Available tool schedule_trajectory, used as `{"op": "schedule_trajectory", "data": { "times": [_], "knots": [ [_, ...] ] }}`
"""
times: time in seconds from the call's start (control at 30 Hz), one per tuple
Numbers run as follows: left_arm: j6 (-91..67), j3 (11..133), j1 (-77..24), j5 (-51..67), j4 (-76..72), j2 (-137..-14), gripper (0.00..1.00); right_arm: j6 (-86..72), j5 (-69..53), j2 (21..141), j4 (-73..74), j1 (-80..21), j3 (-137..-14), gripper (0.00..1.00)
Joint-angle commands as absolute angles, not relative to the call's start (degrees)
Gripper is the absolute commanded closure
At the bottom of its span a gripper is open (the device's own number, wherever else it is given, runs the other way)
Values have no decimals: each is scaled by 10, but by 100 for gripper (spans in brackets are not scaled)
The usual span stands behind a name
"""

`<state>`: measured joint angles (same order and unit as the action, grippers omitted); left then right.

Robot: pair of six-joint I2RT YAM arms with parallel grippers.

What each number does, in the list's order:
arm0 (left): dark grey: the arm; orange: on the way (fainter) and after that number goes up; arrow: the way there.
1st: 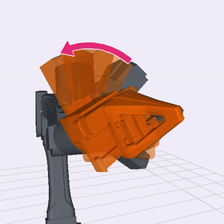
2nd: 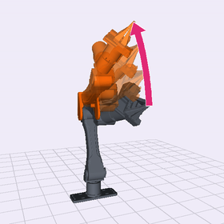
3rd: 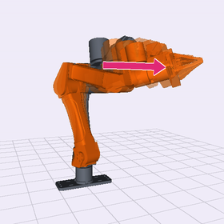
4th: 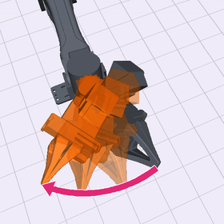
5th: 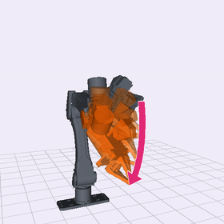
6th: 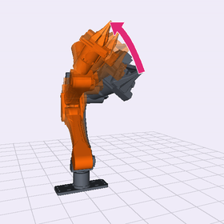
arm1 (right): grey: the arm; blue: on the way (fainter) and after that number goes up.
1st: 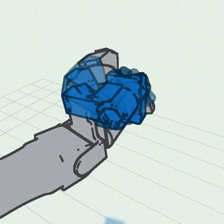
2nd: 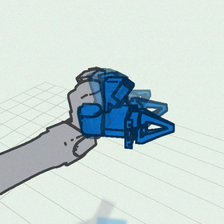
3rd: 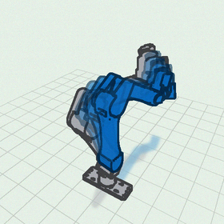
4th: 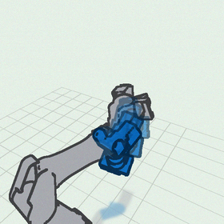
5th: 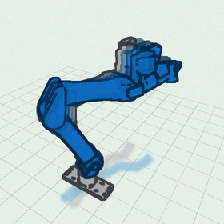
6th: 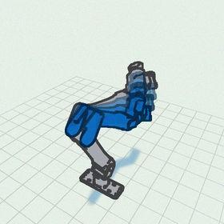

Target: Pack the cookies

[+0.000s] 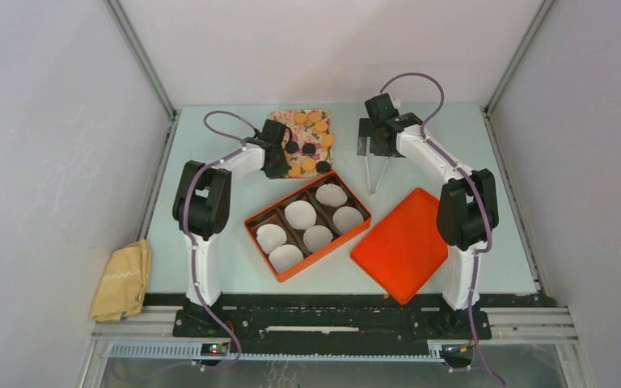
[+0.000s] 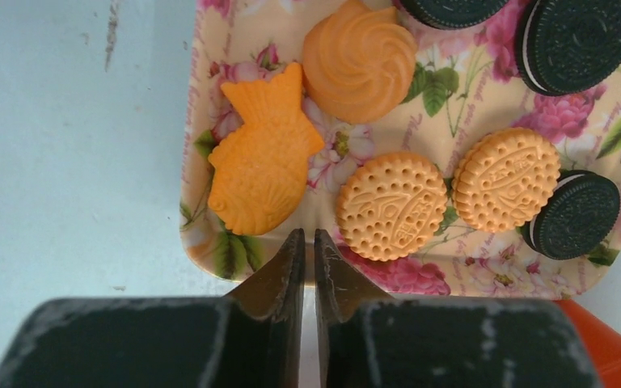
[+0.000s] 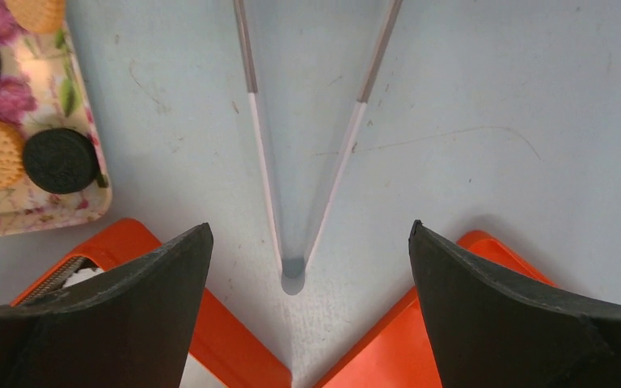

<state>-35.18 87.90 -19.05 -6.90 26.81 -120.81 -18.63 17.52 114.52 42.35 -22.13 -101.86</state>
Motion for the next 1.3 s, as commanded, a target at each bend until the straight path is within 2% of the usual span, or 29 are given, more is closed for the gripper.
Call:
{"op": "schedule_trajectory", "data": {
  "times": [0.0,0.23,0.4,0.6,0.9,1.27],
  "knots": [
    [-354,839,-202,-60,309,-1201,89,-207,178,1117,424,-221,-989,0],
    [-364,815,-211,-57,303,-1160,89,-204,142,1127,442,-258,-970,1],
    [-367,824,-225,-6,302,-1124,88,-215,154,1129,450,-297,-925,1],
    [-367,848,-265,36,302,-1118,87,-228,138,1087,434,-322,-856,1],
    [-358,899,-320,77,307,-1176,87,-250,162,1015,451,-358,-783,1],
    [-365,886,-353,146,281,-1182,87,-295,244,901,479,-371,-770,0]
  ]
}}
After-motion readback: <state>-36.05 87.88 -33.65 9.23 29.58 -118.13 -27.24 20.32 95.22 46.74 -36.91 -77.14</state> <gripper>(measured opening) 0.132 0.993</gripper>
